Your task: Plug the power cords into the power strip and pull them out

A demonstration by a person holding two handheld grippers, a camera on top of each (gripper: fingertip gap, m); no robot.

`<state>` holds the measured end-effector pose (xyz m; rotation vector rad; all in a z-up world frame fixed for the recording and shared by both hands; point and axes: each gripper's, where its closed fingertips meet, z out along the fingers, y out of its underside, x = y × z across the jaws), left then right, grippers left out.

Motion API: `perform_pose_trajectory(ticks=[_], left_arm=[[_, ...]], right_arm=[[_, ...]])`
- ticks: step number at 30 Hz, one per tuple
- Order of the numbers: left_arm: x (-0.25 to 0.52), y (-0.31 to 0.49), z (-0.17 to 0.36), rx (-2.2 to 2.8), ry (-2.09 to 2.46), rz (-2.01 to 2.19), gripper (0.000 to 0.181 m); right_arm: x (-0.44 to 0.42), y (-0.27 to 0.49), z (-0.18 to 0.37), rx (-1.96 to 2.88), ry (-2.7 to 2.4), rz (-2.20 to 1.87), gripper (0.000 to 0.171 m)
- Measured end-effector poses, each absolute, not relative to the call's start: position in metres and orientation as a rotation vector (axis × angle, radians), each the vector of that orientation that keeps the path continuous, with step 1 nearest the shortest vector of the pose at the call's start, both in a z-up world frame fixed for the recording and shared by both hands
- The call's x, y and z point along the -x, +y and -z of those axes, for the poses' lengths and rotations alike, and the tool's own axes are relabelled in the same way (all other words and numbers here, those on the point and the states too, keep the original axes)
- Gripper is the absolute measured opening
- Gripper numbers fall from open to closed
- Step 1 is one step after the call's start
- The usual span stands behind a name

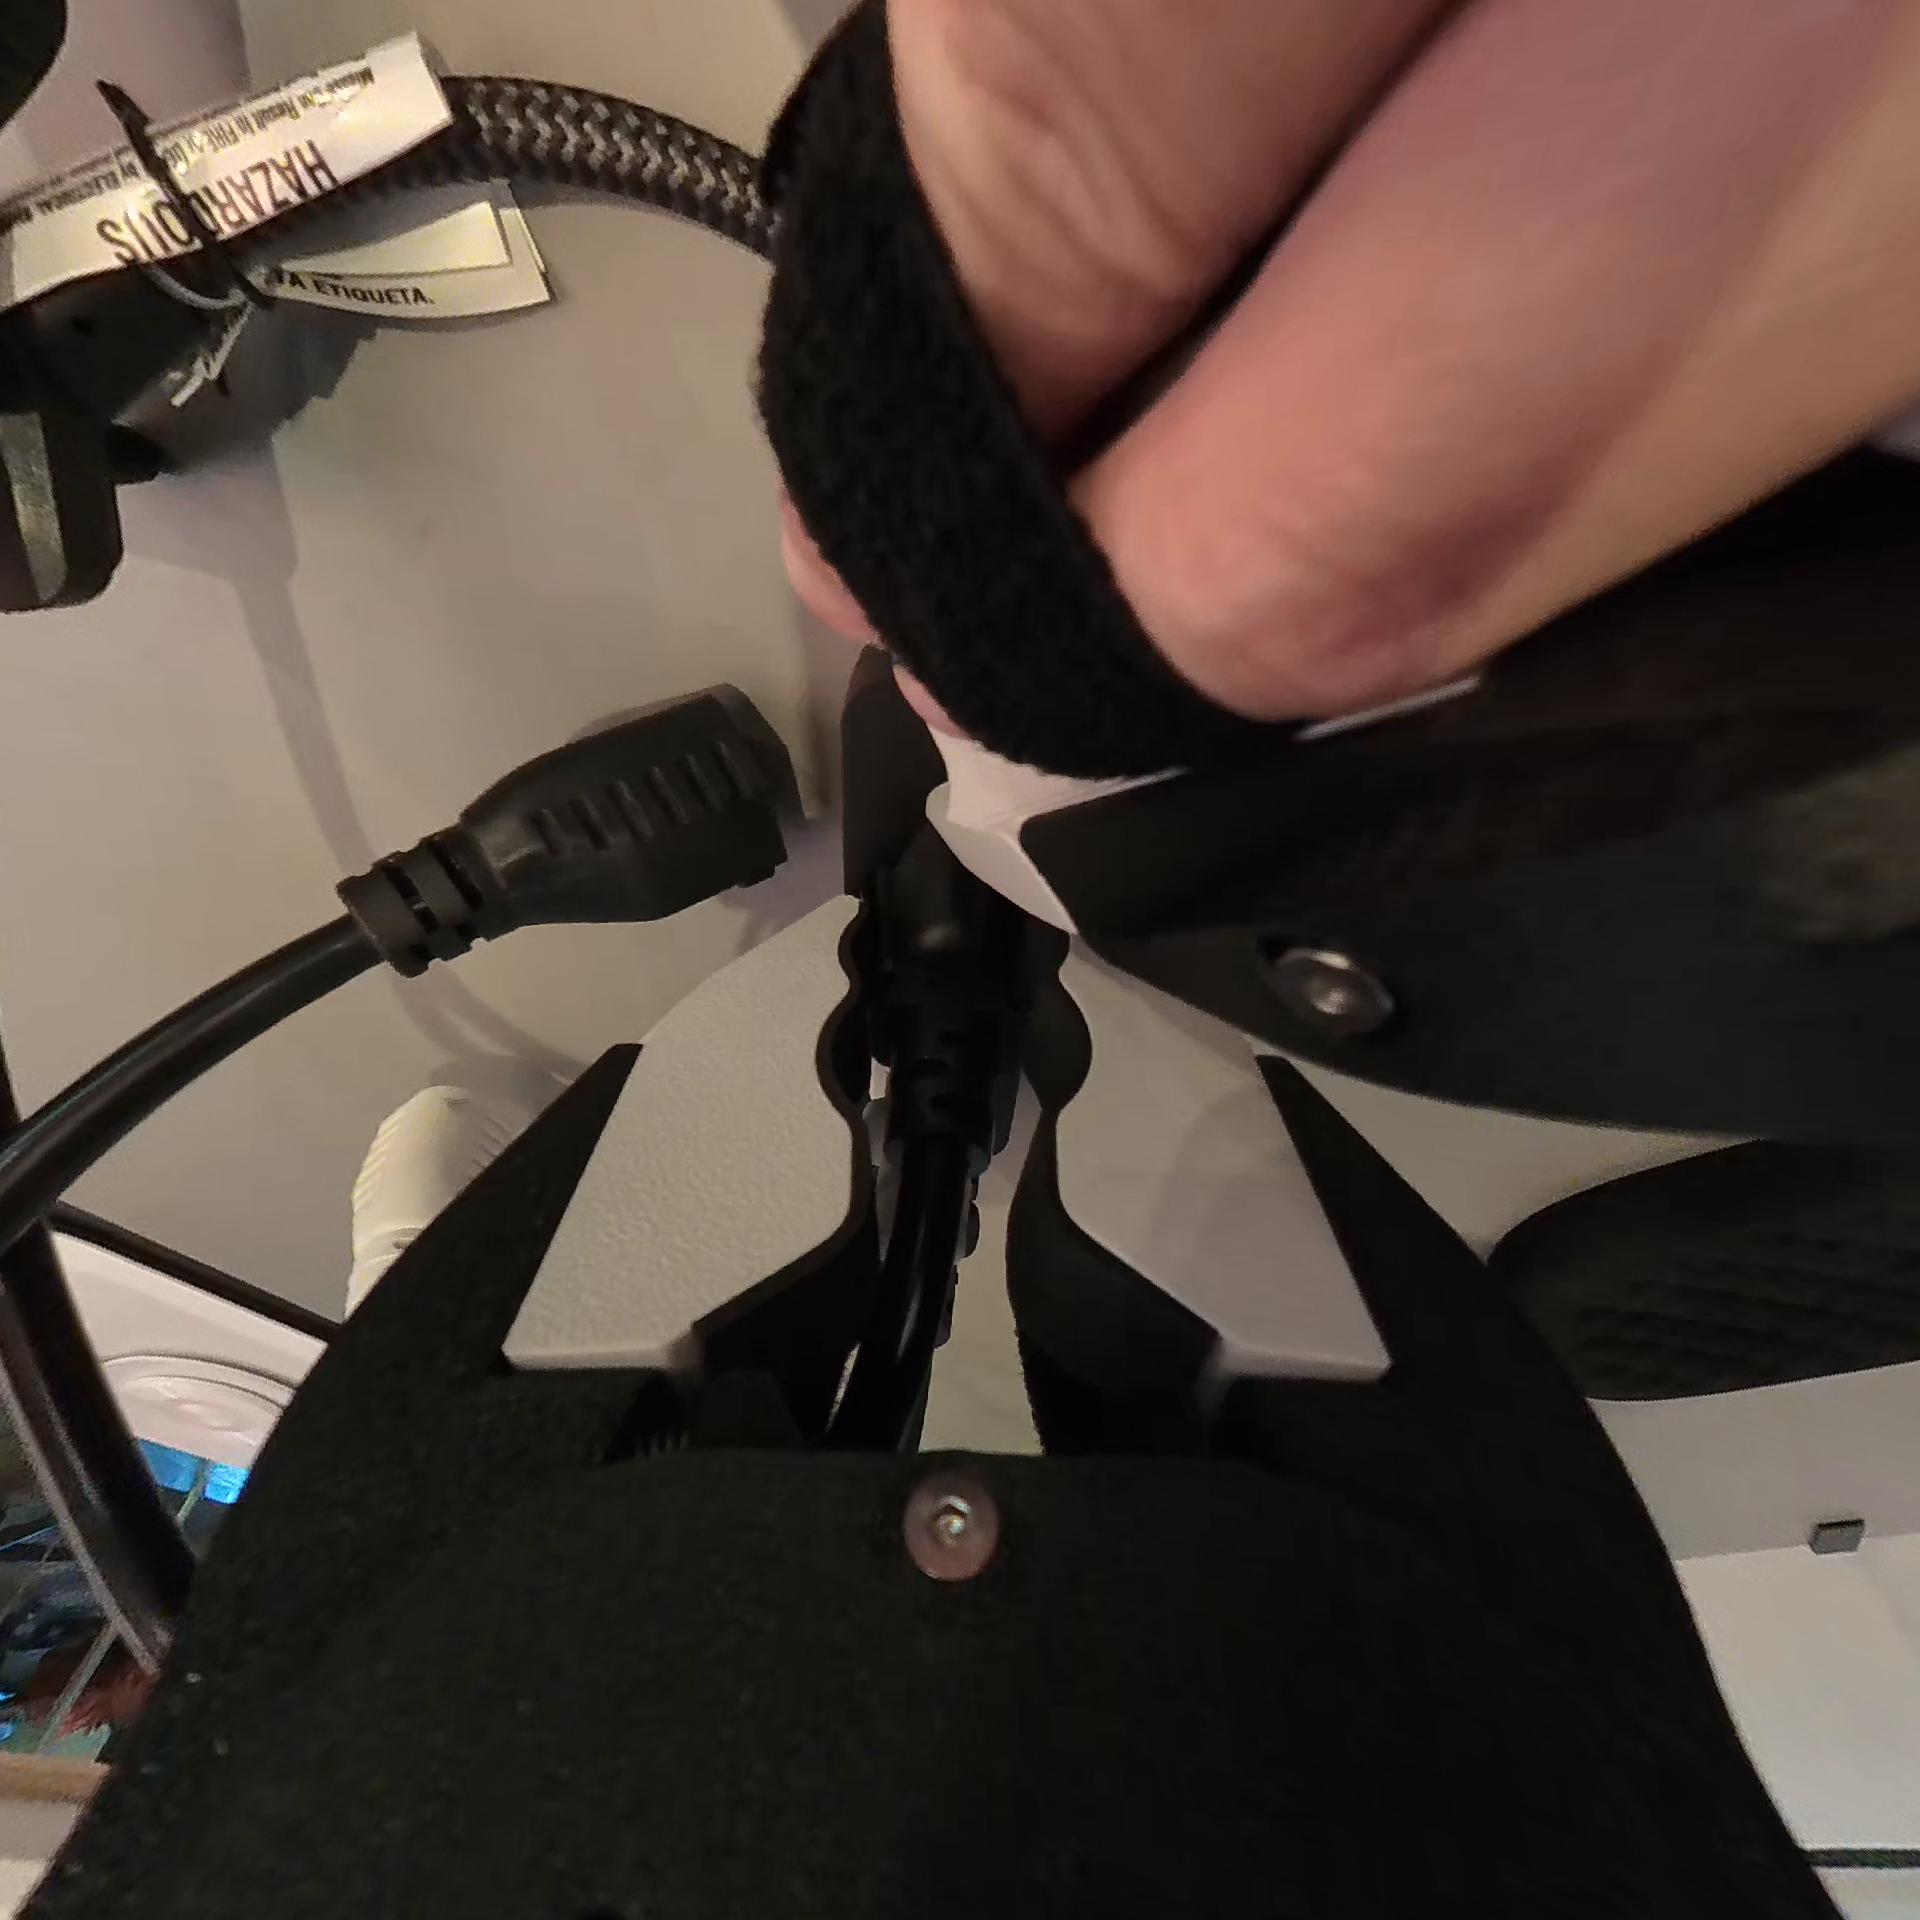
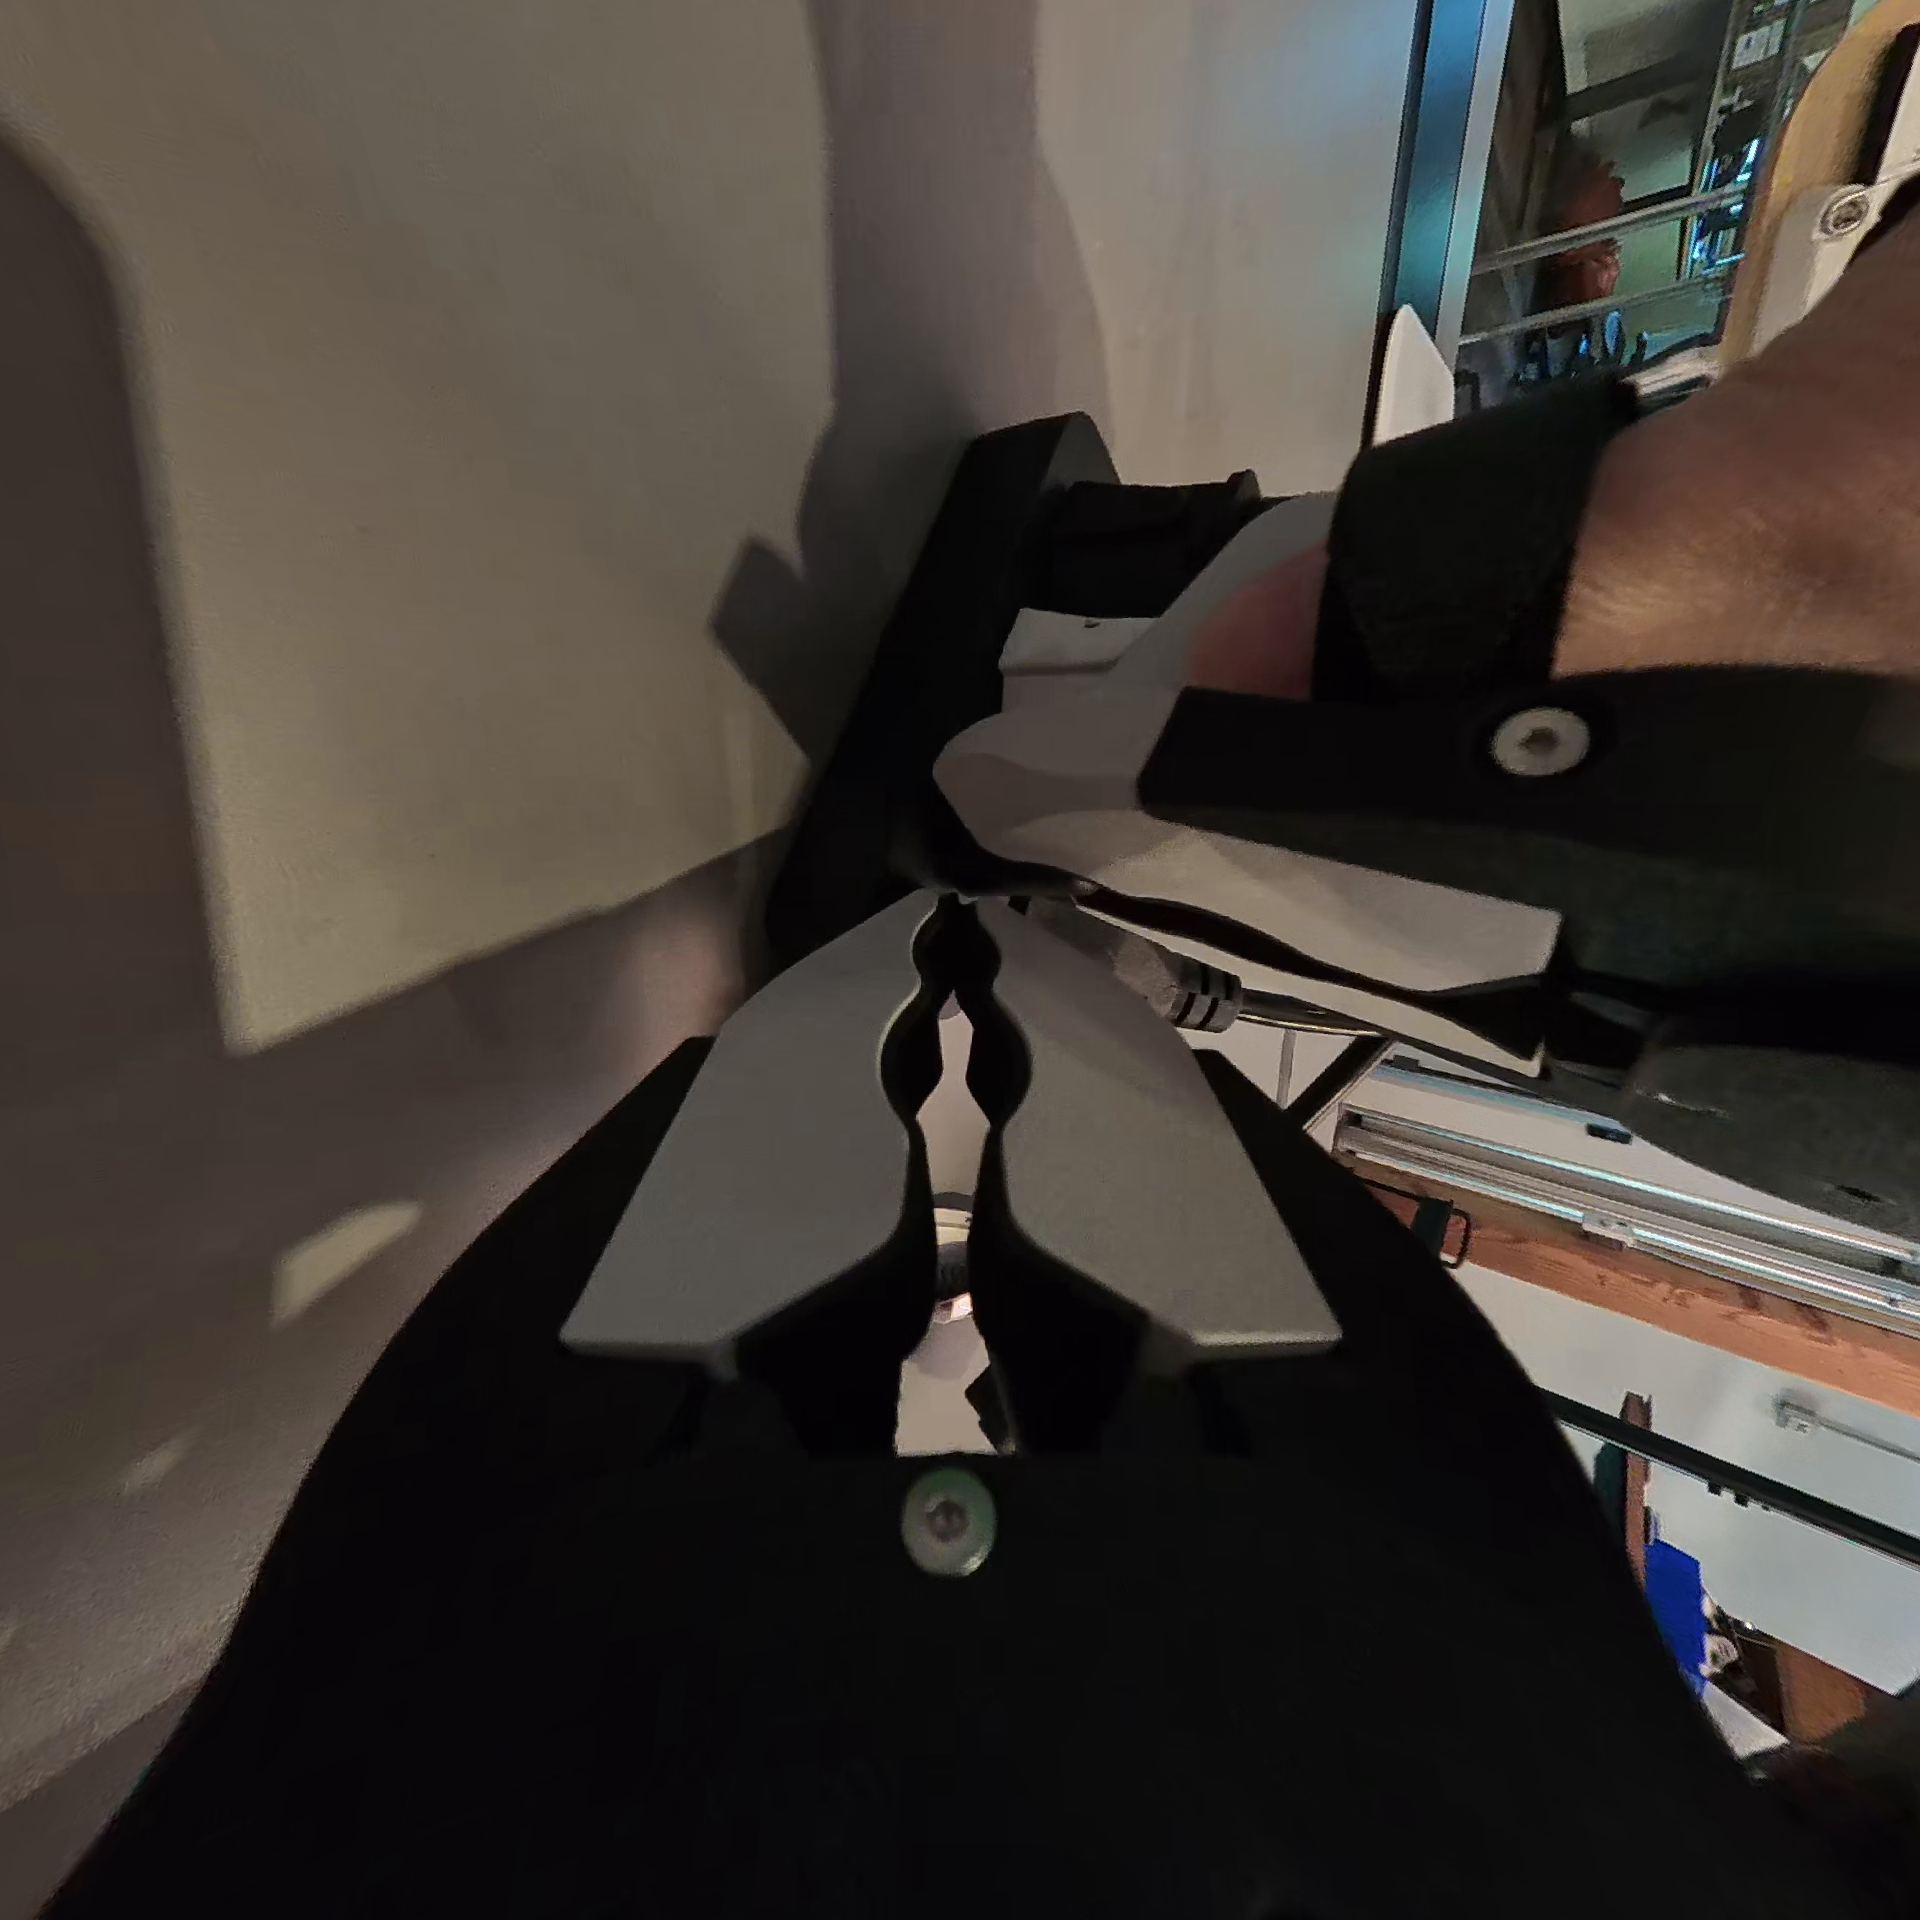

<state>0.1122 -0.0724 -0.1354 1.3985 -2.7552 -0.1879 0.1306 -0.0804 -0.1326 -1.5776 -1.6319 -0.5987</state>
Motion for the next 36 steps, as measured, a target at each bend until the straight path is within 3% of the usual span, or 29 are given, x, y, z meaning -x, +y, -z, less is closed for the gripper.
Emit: perform_pose_trajectory(ticks=[27, 36], left_arm=[[-0.101, -0.066, 0.131, -1.352, -2.739, 0.260, 0.026], [-0.100, -0.066, 0.135, -1.453, -2.682, 0.170, 0.026]], right_arm=[[-0.123, -0.079, 0.133, 1.586, -1.648, 0.677, 0.001], [-0.119, -0.071, 0.131, 1.661, -1.428, 0.384, 0.001]])
